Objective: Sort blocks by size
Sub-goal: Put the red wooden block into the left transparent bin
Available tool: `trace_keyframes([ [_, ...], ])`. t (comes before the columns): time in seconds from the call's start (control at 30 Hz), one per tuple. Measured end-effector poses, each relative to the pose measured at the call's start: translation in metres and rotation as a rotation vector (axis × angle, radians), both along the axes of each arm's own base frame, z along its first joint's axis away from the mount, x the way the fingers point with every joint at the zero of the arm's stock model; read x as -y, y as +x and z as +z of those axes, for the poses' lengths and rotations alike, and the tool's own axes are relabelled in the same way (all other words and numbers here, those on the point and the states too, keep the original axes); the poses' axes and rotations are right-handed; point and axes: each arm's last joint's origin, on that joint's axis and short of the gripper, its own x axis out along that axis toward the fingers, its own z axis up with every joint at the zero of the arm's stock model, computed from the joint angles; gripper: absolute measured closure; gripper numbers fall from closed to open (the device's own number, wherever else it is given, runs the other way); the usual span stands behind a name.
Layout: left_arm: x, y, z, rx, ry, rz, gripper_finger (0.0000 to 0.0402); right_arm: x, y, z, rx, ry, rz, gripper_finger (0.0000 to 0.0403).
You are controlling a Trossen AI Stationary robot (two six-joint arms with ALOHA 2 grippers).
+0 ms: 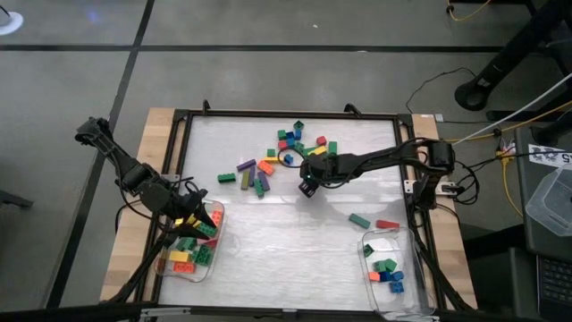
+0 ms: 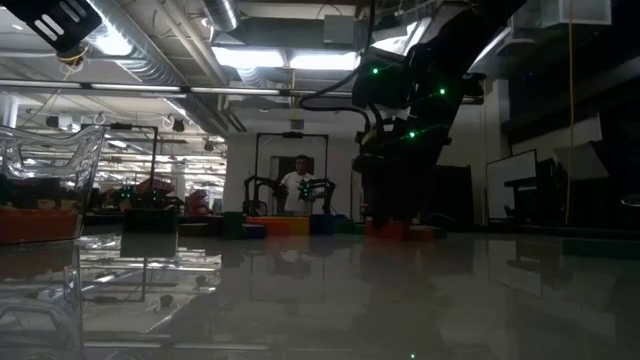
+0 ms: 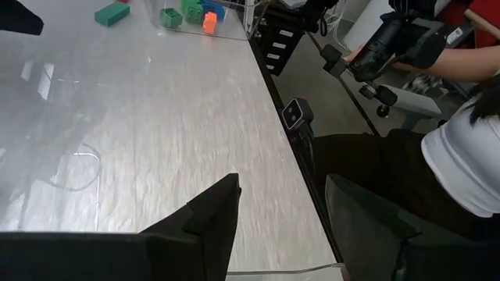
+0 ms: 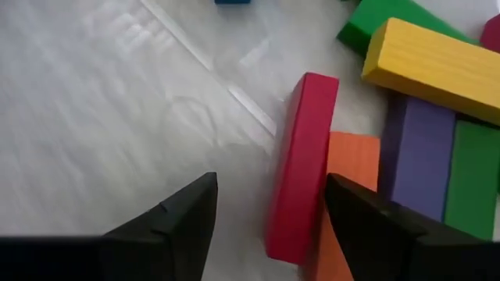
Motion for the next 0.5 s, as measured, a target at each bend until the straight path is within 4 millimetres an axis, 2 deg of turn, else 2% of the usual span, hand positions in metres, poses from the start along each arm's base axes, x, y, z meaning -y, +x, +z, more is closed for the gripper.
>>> trace_keyframes([
  [0.13, 0.0, 0.0, 0.0, 0.0, 0.0, 0.0, 0.0224, 0.0, 0.003, -0.008, -0.008, 0.022, 0.008, 0.0194],
  [0.27, 0.0, 0.001, 0.0, 0.006, 0.011, 0.015, 0.0224, -0.001, 0.004, -0.016, -0.019, 0.045, 0.015, 0.0245],
  [0.43, -0.001, 0.004, -0.001, 0.035, 0.08, 0.102, 0.0224, -0.002, 0.008, -0.013, 0.022, 0.06, 0.04, 0.0328],
  [0.5, -0.001, 0.006, -0.003, 0.044, 0.12, 0.14, 0.0224, -0.002, 0.013, -0.007, 0.037, 0.061, 0.06, 0.0346],
])
